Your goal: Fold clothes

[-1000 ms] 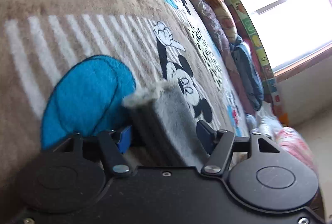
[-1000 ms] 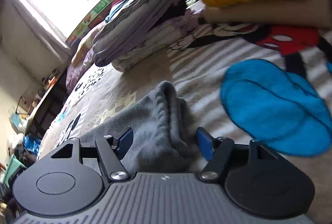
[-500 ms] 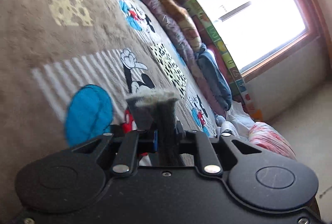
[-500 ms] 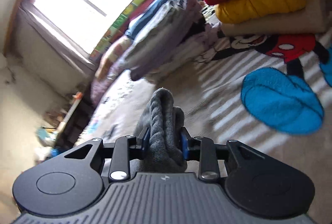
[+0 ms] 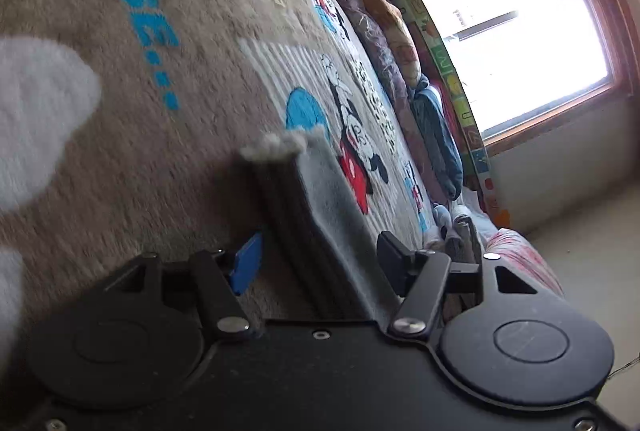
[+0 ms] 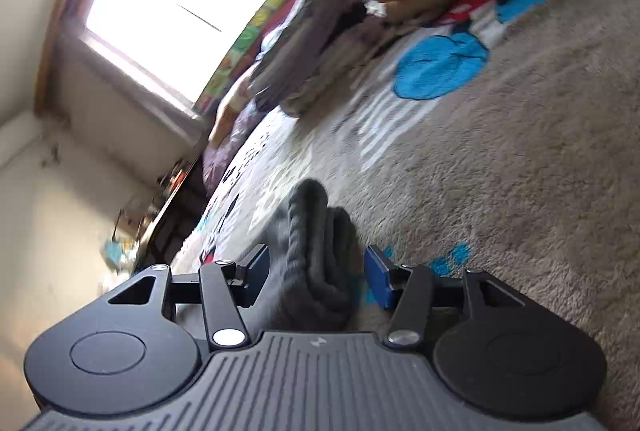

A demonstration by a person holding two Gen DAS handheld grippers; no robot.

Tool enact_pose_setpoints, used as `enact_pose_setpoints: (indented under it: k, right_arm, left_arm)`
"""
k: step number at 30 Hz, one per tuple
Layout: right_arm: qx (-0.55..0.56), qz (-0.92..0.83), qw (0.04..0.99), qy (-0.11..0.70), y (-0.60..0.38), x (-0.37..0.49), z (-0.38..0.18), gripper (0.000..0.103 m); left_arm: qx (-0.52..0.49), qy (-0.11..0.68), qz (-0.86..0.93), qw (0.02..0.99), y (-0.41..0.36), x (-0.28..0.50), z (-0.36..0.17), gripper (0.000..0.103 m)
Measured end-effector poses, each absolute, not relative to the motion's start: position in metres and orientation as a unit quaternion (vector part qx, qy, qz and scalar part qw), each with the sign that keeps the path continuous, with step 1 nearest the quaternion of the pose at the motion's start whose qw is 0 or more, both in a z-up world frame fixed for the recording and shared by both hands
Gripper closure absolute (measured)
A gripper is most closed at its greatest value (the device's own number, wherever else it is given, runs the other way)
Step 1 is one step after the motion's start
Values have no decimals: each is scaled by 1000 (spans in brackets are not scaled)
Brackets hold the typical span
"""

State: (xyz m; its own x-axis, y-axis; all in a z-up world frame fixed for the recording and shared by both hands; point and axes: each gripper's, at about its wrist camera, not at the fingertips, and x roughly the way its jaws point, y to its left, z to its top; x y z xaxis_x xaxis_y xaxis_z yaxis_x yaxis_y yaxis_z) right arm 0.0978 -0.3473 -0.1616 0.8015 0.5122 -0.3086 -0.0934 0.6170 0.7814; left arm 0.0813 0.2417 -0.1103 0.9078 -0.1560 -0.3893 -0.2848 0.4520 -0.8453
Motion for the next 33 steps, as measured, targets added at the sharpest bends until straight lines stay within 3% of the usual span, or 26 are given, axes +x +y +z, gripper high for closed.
enact_pose_setpoints:
  k: [10, 12, 14, 18, 19, 25, 29, 33]
  right_arm:
    - [388, 180, 868, 251, -347, 105, -163, 50]
    - [379, 183, 872, 251, -344, 109, -163, 50]
    - [373, 185, 874, 251, -342, 111, -163, 49]
    - [368, 191, 876, 248, -340, 111, -165, 49]
    - [367, 193, 876, 247, -340, 112, -166, 49]
    - [372, 198, 873, 247, -341, 112, -166, 50]
    - [393, 197, 862, 251, -347, 114, -170, 59]
    - [414, 198, 852, 254, -351, 116, -172, 61]
  left_arm:
    - [-518, 208, 77, 826, 241, 107, -112, 41]
    - [-521, 194, 79, 827, 243, 106, -116, 46]
    - [-525, 187, 89, 826, 243, 102, -119, 64]
    - [-518, 185, 98, 830, 243, 101, -119, 77]
    - [-513, 181, 96, 833, 242, 101, -116, 85]
    - [-468, 139, 62, 870, 224, 95, -78, 87]
    - [-430, 113, 19, 896, 201, 94, -41, 87]
    - [-355, 95, -42, 929, 155, 107, 7, 87]
